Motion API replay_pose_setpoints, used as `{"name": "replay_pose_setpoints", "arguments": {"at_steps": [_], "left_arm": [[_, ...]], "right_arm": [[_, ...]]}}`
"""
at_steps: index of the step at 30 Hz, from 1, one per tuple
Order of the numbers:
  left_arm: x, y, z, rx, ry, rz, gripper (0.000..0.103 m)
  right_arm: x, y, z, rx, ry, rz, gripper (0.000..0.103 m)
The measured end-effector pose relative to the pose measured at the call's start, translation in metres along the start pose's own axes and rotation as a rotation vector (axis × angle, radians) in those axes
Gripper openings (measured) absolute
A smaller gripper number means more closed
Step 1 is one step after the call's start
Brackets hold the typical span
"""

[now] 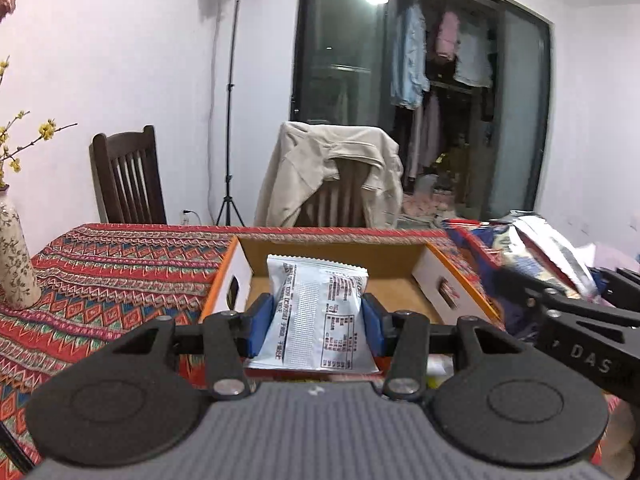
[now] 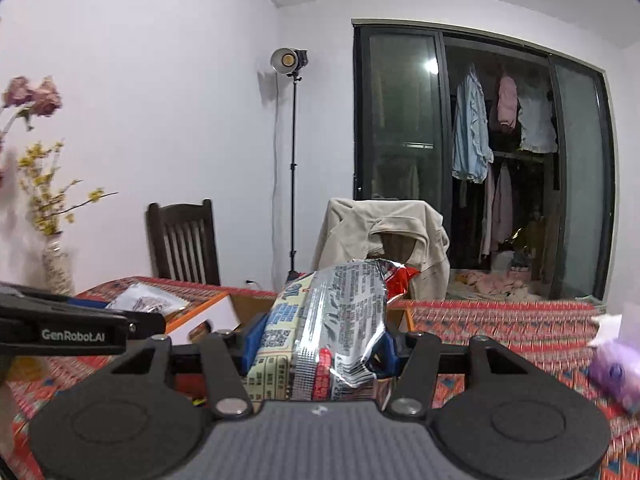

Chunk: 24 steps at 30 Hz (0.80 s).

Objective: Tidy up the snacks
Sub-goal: 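Carry both packets into the orange box and open both tools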

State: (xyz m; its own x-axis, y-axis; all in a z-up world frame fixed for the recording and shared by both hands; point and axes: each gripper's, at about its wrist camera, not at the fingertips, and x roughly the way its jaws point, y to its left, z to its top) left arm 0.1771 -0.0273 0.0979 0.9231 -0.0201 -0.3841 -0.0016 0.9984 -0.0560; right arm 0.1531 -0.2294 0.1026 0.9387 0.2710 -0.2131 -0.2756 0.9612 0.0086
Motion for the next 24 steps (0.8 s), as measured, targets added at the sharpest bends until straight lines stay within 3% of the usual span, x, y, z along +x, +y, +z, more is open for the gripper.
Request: {"name": "replay_pose_setpoints", "arguments": {"at_steps": [6, 12, 24], "left_arm": [[0.058, 0.014, 0.022, -0.053, 0.02, 0.051, 0.049], [0.106, 0.034, 0.034, -0.091, 0.032, 0.104, 0.049], [0.149, 0.045, 0.009, -0.071, 0.102, 0.13, 0.049]], "right_arm": [[0.065, 0.002, 0.022, 0.008, 0.032, -0.066, 0.054], [0.121, -0.005, 0.019, 0.027, 0.082, -0.086, 0.054], [0.164, -0.02, -0.018, 0.05, 0.19, -0.051, 0.055]]}}
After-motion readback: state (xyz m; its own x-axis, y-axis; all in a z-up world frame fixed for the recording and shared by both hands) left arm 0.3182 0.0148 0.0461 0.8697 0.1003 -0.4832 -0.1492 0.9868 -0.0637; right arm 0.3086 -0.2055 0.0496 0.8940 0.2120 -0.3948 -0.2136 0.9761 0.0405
